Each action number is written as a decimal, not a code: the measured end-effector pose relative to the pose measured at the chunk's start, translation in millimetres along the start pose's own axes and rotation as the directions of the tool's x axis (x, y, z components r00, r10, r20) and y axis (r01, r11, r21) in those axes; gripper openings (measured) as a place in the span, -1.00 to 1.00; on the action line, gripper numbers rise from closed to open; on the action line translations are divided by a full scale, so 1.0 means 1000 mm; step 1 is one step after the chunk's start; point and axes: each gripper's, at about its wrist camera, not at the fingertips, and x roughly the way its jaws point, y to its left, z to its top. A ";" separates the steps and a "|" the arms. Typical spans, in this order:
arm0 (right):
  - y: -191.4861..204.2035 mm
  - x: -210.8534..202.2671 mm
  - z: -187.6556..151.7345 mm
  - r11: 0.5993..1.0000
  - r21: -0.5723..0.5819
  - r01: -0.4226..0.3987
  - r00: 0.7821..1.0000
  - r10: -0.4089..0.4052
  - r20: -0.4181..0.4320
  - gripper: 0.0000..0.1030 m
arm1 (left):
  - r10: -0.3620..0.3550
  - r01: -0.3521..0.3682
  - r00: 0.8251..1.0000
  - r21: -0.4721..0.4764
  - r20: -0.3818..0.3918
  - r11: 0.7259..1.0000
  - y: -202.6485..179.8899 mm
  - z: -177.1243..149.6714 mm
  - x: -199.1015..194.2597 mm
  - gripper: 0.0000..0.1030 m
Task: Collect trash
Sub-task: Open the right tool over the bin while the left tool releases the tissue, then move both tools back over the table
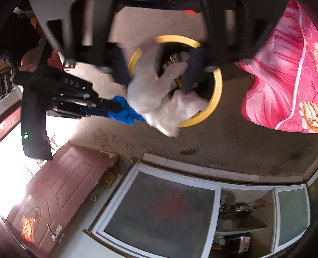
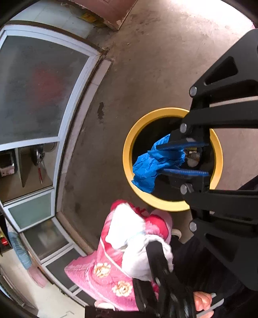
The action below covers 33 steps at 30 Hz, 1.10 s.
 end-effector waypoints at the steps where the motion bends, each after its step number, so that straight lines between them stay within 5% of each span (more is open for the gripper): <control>1: -0.001 0.001 0.000 1.000 0.010 0.007 1.000 -0.007 -0.001 -0.37 | -0.003 0.003 1.000 -0.004 0.008 1.000 0.001 0.000 -0.001 0.37; 3: -0.007 0.000 -0.001 1.000 0.024 0.012 1.000 -0.012 0.001 0.00 | -0.014 0.015 1.000 -0.020 0.018 1.000 0.004 0.000 -0.006 0.47; 6: -0.015 -0.007 0.000 0.998 0.037 0.058 0.998 -0.059 0.020 0.01 | -0.004 0.005 1.000 -0.043 0.026 0.999 0.007 -0.001 -0.012 0.66; 16: -0.025 -0.069 0.018 0.994 0.075 0.082 0.976 -0.096 0.196 0.04 | -0.067 0.081 0.979 -0.066 0.190 0.995 0.000 0.003 -0.090 0.69; 21: 0.009 -0.094 0.031 0.999 -0.015 0.034 0.959 -0.028 0.282 0.09 | 0.005 0.020 0.958 -0.084 0.287 0.996 0.002 -0.016 -0.153 0.77; 24: 0.041 -0.104 0.041 0.995 -0.097 -0.003 0.944 0.035 0.328 0.20 | 0.109 -0.067 0.936 -0.137 0.335 0.988 0.013 -0.042 -0.196 0.80; 28: 0.095 -0.110 0.055 0.972 -0.222 -0.081 0.926 0.156 0.344 0.35 | 0.280 -0.194 0.886 -0.253 0.371 0.948 0.038 -0.089 -0.261 0.85; 30: 0.128 -0.111 0.060 0.951 -0.287 -0.113 0.913 0.213 0.347 0.42 | 0.393 -0.279 0.842 -0.326 0.370 0.903 0.052 -0.116 -0.295 0.84; 33: 0.187 -0.107 0.067 0.908 -0.388 -0.160 0.897 0.298 0.327 0.43 | 0.564 -0.408 0.748 -0.428 0.349 0.806 0.071 -0.157 -0.345 0.85</control>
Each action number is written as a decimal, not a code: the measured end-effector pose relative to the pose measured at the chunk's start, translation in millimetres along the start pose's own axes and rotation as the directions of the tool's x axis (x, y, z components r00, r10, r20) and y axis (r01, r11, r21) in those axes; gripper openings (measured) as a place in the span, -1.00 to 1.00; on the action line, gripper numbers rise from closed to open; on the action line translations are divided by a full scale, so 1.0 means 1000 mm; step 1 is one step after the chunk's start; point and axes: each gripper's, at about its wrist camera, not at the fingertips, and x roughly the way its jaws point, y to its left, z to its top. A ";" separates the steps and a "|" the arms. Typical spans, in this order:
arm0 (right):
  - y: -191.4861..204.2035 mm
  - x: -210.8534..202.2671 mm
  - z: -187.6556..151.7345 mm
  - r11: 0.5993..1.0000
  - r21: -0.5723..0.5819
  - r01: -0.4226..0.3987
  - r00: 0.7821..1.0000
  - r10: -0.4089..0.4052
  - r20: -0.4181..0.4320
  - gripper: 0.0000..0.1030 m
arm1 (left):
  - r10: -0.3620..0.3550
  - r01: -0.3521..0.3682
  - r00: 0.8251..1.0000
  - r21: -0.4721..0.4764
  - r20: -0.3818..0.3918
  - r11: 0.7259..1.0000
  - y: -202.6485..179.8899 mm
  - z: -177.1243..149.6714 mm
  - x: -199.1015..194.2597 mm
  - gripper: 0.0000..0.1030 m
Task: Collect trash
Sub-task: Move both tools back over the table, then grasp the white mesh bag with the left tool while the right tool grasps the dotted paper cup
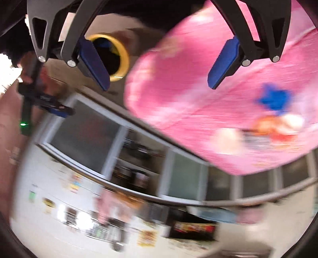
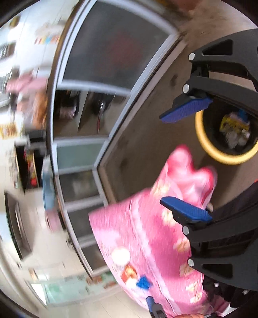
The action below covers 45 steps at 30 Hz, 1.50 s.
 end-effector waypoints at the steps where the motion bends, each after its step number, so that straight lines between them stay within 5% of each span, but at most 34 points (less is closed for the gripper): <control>1: 0.011 0.005 0.005 1.000 -0.020 -0.012 1.000 0.012 0.002 0.43 | 0.073 -0.072 0.997 -0.017 0.019 0.997 0.021 -0.002 -0.014 0.85; 3: 0.045 0.021 0.016 0.996 -0.076 -0.051 0.999 0.051 -0.001 0.43 | 0.196 -0.195 0.980 -0.043 0.039 0.980 0.051 -0.003 -0.033 0.85; 5: 0.081 0.037 0.027 0.986 -0.131 -0.101 0.995 0.101 -0.008 0.43 | 0.327 -0.324 0.944 -0.066 0.041 0.944 0.079 -0.003 -0.046 0.85; 7: 0.110 0.047 0.034 0.977 -0.179 -0.118 0.993 0.119 -0.007 0.43 | 0.468 -0.465 0.883 -0.072 0.027 0.882 0.110 -0.004 -0.057 0.85; 11: 0.161 0.071 0.051 0.952 -0.241 -0.187 0.982 0.188 -0.020 0.43 | 0.566 -0.565 0.824 -0.093 -0.015 0.820 0.153 -0.002 -0.062 0.85; 16: 0.199 0.108 0.069 0.936 -0.251 -0.246 0.969 0.239 -0.058 0.43 | 0.567 -0.567 0.823 -0.132 -0.046 0.813 0.188 0.006 -0.053 0.85; 21: 0.229 0.138 0.081 0.925 -0.285 -0.251 0.968 0.241 -0.069 0.43 | 0.504 -0.508 0.860 -0.212 -0.076 0.835 0.215 0.018 -0.026 0.85; 25: 0.243 0.166 0.091 0.926 -0.306 -0.220 0.975 0.204 -0.084 0.43 | 0.524 -0.541 0.841 -0.218 -0.135 0.812 0.233 0.024 -0.001 0.84; 30: 0.258 0.200 0.099 0.914 -0.351 -0.201 0.978 0.167 -0.124 0.43 | 0.505 -0.530 0.848 -0.216 -0.161 0.820 0.243 0.029 0.013 0.85; 39: 0.274 0.247 0.100 0.899 -0.376 -0.226 0.968 0.162 -0.194 0.43 | 0.502 -0.555 0.827 -0.218 -0.254 0.803 0.272 0.028 0.041 0.85; 45: 0.285 0.266 0.100 0.892 -0.380 -0.246 0.961 0.172 -0.217 0.43 | 0.450 -0.525 0.843 -0.269 -0.296 0.807 0.291 0.029 0.063 0.85</control>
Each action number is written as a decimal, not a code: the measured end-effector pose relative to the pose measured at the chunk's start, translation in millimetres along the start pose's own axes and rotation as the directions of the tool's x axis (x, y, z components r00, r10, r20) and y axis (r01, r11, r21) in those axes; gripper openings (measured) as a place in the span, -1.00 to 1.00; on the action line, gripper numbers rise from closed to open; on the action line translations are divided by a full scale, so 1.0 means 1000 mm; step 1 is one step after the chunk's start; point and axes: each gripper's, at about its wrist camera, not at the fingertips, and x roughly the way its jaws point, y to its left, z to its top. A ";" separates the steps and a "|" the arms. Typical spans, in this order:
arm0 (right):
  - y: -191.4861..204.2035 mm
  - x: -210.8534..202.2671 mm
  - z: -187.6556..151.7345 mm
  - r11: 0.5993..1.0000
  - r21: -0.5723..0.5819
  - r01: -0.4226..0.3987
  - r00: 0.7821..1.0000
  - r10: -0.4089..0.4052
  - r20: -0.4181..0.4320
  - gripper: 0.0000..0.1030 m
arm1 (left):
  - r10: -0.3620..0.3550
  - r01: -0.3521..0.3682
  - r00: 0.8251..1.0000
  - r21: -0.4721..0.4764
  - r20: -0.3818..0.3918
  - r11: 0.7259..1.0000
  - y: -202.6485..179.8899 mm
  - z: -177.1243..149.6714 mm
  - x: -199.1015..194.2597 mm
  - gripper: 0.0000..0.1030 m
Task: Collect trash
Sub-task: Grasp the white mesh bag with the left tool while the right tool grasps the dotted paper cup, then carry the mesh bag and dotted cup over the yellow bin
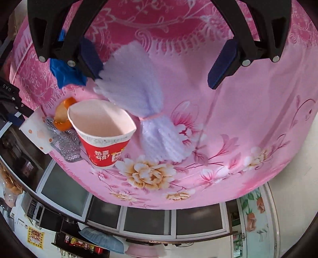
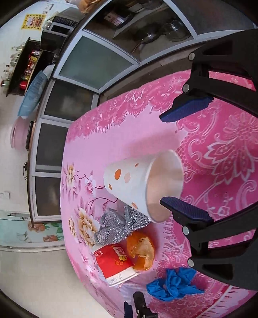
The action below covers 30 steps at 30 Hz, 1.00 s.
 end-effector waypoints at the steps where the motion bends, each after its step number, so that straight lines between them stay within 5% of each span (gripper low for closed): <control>1: 0.001 0.002 0.002 1.000 0.001 -0.003 1.000 0.003 -0.001 0.43 | 0.002 -0.002 1.000 0.002 -0.001 1.000 -0.001 0.001 0.002 0.85; 6: 0.003 0.014 0.008 1.000 0.010 -0.026 1.000 0.026 -0.012 0.41 | -0.006 0.006 1.000 0.001 -0.007 1.000 -0.002 0.008 0.011 0.84; 8: 0.004 0.018 0.010 0.999 0.010 -0.034 0.999 0.034 -0.021 0.25 | -0.016 0.016 1.000 -0.004 -0.011 1.000 -0.001 0.010 0.013 0.84; 10: 0.005 0.021 0.012 0.999 0.015 -0.040 0.999 0.040 -0.036 -0.02 | -0.024 0.024 1.000 -0.018 -0.014 1.000 0.001 0.011 0.015 0.69; 12: 0.005 0.024 0.012 0.999 0.019 -0.038 0.998 0.039 -0.054 -0.42 | -0.035 0.035 0.999 -0.047 -0.020 0.998 0.005 0.013 0.018 0.31; 15: 0.002 0.023 0.012 0.998 0.043 -0.054 0.997 0.056 -0.052 -0.68 | -0.041 0.040 0.999 -0.070 -0.014 0.997 0.010 0.016 0.019 -0.15; 19: 0.001 0.018 0.011 0.997 0.054 -0.053 0.998 0.055 -0.033 -0.83 | -0.058 0.056 0.998 -0.105 -0.015 0.993 0.016 0.018 0.019 -0.26; 23: 0.005 0.009 0.013 0.998 0.044 -0.049 0.999 0.050 -0.002 -0.91 | -0.053 0.054 0.999 -0.104 0.008 0.993 0.016 0.018 0.014 -0.58; 30: 0.006 -0.009 0.013 0.997 0.060 -0.054 0.998 0.052 0.047 -0.92 | -0.070 0.074 0.997 -0.115 0.041 0.991 0.019 0.015 -0.005 -0.64</control>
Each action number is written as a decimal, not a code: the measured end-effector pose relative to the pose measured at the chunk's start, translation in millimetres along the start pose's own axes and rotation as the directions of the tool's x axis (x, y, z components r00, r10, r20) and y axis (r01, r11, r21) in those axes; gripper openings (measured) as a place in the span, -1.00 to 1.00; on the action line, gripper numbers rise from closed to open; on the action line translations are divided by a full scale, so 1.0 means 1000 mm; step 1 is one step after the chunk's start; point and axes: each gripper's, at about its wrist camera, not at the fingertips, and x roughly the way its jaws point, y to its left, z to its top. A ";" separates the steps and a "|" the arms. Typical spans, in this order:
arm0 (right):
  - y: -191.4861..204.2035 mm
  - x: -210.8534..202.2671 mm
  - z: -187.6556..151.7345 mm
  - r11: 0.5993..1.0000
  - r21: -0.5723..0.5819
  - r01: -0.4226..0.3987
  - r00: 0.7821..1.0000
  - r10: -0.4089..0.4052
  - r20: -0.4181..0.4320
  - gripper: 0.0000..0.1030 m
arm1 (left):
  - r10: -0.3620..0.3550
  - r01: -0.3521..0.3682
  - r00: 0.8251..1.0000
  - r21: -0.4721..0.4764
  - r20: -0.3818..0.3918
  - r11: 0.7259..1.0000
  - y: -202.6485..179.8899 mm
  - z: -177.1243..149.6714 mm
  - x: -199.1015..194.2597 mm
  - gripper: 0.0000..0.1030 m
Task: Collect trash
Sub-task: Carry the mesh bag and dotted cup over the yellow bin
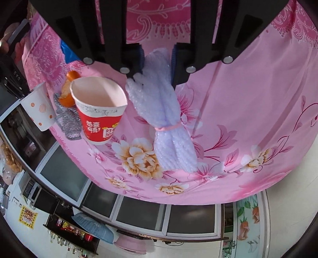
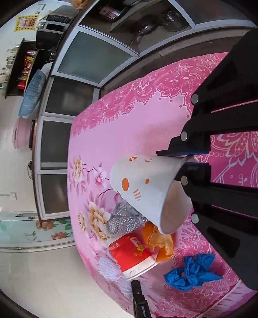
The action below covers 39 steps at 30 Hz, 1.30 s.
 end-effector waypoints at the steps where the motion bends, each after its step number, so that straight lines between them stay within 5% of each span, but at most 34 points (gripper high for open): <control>1: -0.001 -0.003 0.000 1.000 0.000 0.000 1.000 0.000 0.003 -0.92 | -0.002 0.002 1.000 0.002 0.005 1.000 0.000 -0.001 -0.004 -0.64; 17: -0.029 -0.110 -0.034 0.997 0.064 0.044 0.995 -0.049 0.081 -0.91 | -0.102 0.100 0.993 0.032 0.067 0.995 -0.018 -0.057 -0.090 -0.64; 28: -0.063 -0.195 -0.079 0.984 0.140 0.112 0.984 -0.129 0.121 -0.91 | -0.180 0.167 0.981 0.162 0.069 0.973 -0.068 -0.096 -0.133 -0.64; 34: -0.093 -0.241 -0.115 0.964 0.200 0.177 0.971 -0.204 0.128 -0.91 | -0.280 0.251 0.959 0.329 0.044 0.910 -0.143 -0.119 -0.153 -0.63; 39: -0.124 -0.280 -0.151 0.931 0.265 0.250 0.951 -0.288 0.116 -0.91 | -0.371 0.330 0.929 0.452 0.002 0.829 -0.216 -0.134 -0.163 -0.63</control>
